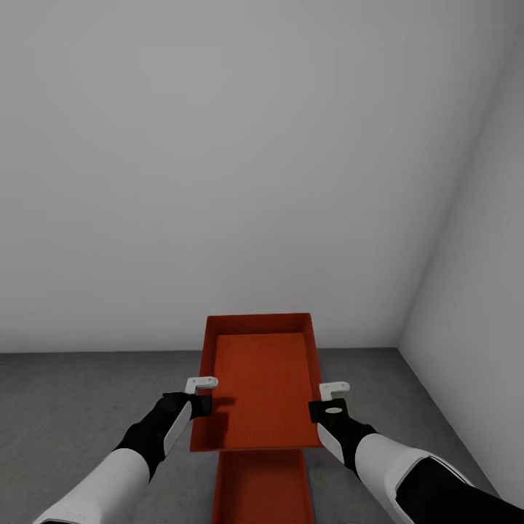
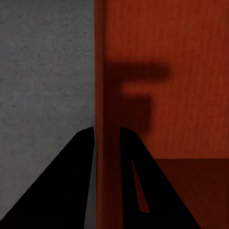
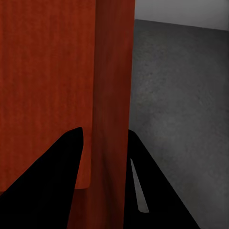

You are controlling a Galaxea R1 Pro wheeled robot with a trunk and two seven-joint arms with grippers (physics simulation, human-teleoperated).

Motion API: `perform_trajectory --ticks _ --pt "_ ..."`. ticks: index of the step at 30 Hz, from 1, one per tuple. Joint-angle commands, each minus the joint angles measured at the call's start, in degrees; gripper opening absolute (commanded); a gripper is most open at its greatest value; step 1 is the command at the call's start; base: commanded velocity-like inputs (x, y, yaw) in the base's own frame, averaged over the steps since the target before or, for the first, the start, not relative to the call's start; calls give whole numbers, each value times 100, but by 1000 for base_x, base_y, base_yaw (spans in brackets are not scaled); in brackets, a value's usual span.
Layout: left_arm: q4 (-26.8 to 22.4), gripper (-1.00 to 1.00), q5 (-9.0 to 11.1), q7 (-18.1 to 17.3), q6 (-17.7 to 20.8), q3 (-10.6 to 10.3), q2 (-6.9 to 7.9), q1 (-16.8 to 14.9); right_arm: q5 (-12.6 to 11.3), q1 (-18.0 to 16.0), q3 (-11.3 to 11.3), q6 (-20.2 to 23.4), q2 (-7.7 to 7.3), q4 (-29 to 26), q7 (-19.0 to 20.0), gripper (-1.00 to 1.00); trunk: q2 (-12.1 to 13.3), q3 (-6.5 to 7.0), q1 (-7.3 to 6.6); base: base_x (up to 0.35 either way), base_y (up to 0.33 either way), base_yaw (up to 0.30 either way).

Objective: Move the two storage containers from the living room to the garage. In the garage, place one container on the floor and stack the other container on top of it (either order is fine).

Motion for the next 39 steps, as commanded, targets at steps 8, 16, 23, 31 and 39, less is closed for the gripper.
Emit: perform_trajectory --ticks 8,16,23,31,39 --pt "-20 -100 -76 93 -219 -62 54 -5 -122 -3 46 39 -6 148 -74 -100 -8 -11 1 0 0 0" --pt "-20 -100 -75 93 -217 -61 54 -5 -122 -3 46 43 -6 148 -74 -100 -8 -11 1 0 0 0" --pt "-20 -100 -74 93 -218 -61 54 -5 -123 3 46 53 3 148 -70 -100 -8 -11 1 0 0 0" --pt "5 -100 -73 96 -219 -62 54 -5 -166 6 44 60 9 148 -65 -100 -8 -12 1 0 0 0" --pt "48 -100 -81 101 -226 -60 54 -5 -108 6 47 52 37 148 -73 -100 -8 -66 1 0 0 0"
